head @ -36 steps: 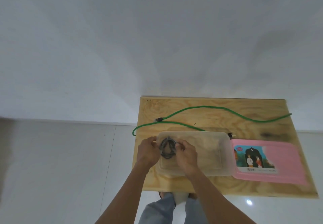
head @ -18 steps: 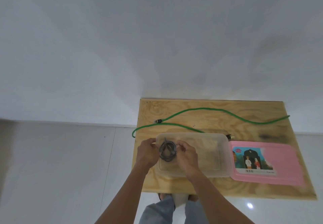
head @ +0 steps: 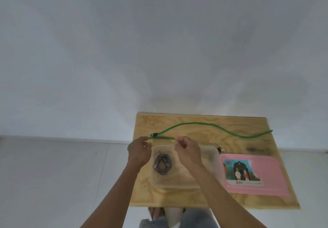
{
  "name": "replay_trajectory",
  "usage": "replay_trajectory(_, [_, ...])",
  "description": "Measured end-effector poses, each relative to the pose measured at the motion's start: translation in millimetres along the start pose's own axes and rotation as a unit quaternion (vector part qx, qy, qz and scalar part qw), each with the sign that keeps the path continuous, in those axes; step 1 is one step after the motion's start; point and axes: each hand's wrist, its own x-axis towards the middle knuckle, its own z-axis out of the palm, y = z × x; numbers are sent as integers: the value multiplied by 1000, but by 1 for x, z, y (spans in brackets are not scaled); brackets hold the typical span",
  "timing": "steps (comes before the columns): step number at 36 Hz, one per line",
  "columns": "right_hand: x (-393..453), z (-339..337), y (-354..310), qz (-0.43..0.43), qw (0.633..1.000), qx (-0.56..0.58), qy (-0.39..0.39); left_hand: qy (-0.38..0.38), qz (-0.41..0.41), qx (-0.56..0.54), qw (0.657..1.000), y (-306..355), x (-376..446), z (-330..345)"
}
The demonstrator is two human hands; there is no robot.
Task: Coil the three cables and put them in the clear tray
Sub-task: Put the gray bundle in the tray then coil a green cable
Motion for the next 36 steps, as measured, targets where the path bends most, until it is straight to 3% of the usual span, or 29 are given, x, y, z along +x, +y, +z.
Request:
replay_trajectory(11, [63,1,-11,-52,988,-135,-50,-6,42,54,998,18,47,14])
replay_trajectory(20, [124,5,5,-79,956,-253,-123,-49,45,181,981,32,88,50])
replay_trajectory(28, [153,10,14,-116,929,-297,-187,-81,65,308,946,44,110,70])
replay_trajectory(36, [154,-13,-14,-157,927,-296,-170,-49,93,236,966,56,109,59])
